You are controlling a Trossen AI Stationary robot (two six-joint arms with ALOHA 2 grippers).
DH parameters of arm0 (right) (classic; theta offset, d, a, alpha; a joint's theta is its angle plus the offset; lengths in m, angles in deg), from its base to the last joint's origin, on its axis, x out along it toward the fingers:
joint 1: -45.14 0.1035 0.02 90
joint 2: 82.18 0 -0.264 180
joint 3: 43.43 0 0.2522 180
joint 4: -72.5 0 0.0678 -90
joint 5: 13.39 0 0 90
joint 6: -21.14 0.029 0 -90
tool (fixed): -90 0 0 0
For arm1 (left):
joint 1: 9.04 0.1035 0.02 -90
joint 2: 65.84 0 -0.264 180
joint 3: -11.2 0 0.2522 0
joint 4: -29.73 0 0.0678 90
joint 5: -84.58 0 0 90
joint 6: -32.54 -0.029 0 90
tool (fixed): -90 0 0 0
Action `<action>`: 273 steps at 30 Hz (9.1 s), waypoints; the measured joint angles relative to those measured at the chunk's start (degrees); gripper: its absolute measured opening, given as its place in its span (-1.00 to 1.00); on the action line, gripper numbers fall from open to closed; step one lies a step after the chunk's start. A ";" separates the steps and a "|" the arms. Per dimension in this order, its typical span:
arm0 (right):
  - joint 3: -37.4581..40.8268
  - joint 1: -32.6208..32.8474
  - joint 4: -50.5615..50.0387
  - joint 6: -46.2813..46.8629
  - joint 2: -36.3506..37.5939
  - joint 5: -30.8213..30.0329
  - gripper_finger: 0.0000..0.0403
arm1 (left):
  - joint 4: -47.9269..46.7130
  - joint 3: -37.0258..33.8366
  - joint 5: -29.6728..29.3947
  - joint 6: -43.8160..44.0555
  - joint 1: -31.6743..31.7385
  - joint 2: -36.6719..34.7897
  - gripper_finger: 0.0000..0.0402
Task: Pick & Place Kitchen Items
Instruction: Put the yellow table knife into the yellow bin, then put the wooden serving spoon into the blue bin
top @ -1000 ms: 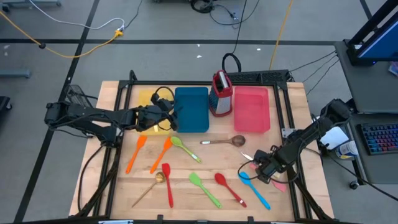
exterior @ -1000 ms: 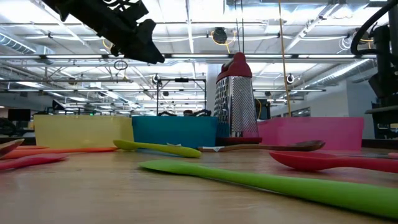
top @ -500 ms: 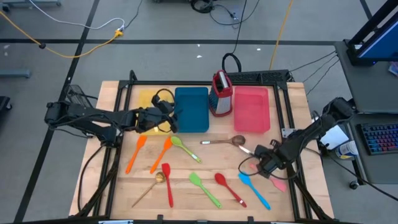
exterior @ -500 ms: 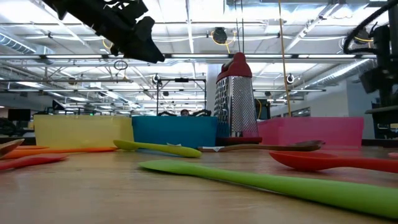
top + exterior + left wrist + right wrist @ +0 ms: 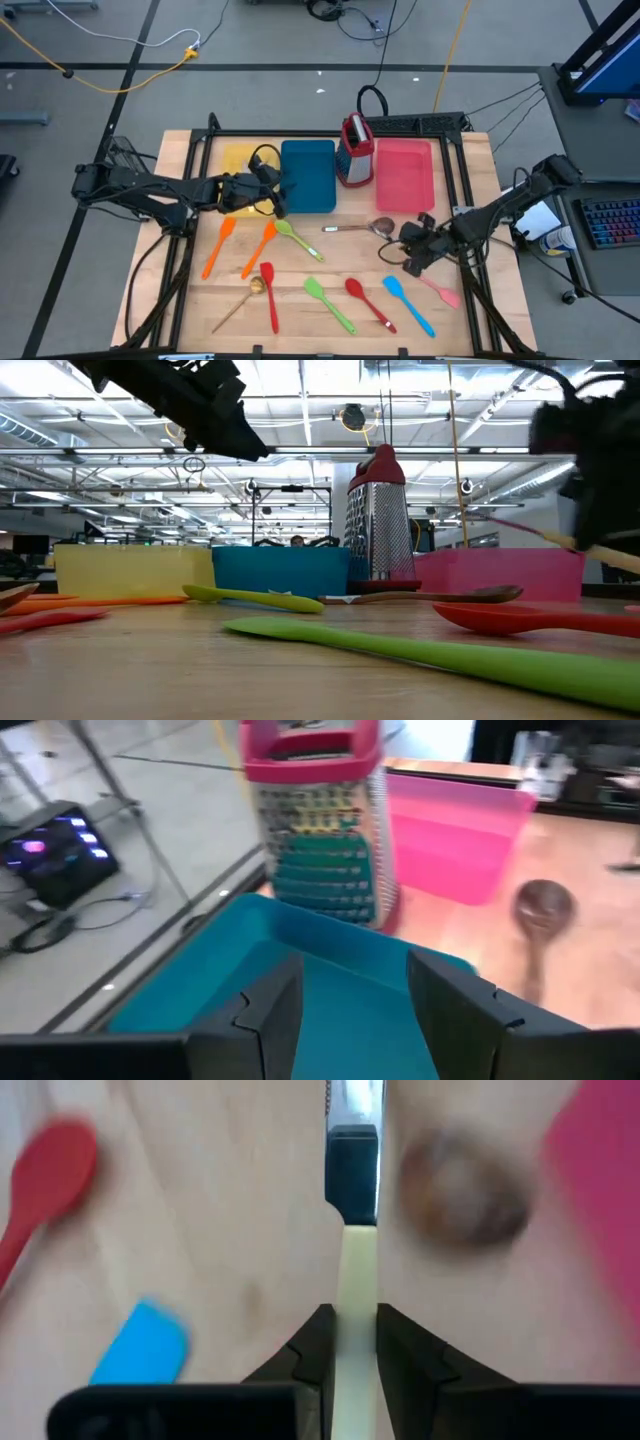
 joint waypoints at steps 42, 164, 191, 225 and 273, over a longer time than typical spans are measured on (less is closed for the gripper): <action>-0.13 -22.68 71.02 -47.63 -11.48 7.87 -0.75 | 36.70 -0.02 18.74 -5.30 -5.31 22.15 -0.08; -0.11 -22.11 58.67 -47.76 -11.13 1.40 -0.18 | -25.89 7.78 0.19 11.79 1.25 3.87 -0.57; -0.11 -22.11 58.75 -47.73 -11.13 1.43 -0.17 | -50.00 -5.87 10.81 32.57 18.57 2.91 -0.55; -0.11 -22.11 58.73 -47.73 -11.13 1.46 -0.17 | -42.59 -8.59 19.35 21.62 32.05 2.86 -0.46; -0.13 -22.10 53.55 -44.75 -11.15 5.88 0.15 | -39.66 -8.68 14.97 6.75 31.95 2.93 -0.10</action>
